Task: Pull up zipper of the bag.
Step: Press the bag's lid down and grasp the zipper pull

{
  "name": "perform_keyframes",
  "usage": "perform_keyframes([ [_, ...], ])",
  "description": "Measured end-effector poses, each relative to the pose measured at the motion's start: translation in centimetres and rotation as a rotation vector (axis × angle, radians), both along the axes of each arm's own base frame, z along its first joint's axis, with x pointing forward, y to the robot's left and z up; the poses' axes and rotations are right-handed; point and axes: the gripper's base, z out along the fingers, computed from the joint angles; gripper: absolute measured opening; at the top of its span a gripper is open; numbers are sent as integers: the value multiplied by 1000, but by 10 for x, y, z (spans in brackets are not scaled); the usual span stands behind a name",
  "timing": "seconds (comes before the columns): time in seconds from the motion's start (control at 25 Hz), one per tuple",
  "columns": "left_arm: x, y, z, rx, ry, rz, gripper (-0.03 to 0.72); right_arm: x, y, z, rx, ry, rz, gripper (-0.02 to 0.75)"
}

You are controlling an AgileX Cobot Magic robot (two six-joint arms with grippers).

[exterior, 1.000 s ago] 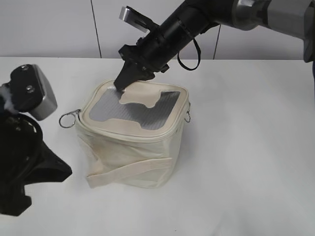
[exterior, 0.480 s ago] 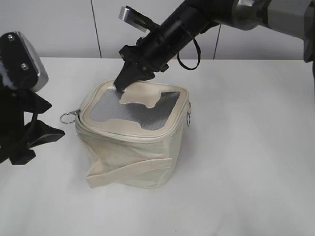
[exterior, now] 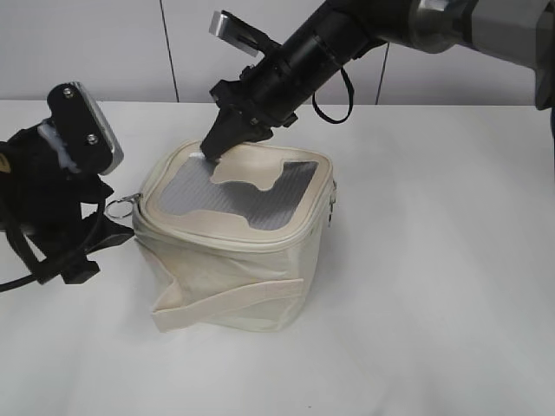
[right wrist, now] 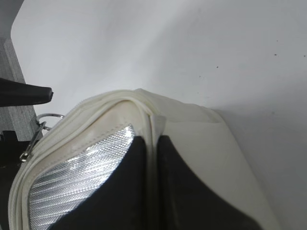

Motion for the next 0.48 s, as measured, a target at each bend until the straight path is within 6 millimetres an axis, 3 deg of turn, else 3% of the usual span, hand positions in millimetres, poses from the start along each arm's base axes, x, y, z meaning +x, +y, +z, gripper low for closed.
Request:
perform_keyframes([
  [0.2, 4, -2, -5, 1, -9, 5, 368, 0, 0, 0, 0, -1, 1, 41],
  [0.28, 5, -2, -6, 1, -12, 5, 280, 0, 0, 0, -2, -4, 1, 41],
  [0.4, 7, -2, -5, -2, -34, 7, 83, 0, -1, 0, -3, -4, 1, 41],
  [0.48, 8, -1, -5, -2, -37, 9, 11, 0, -1, 0, -3, -5, 2, 41],
])
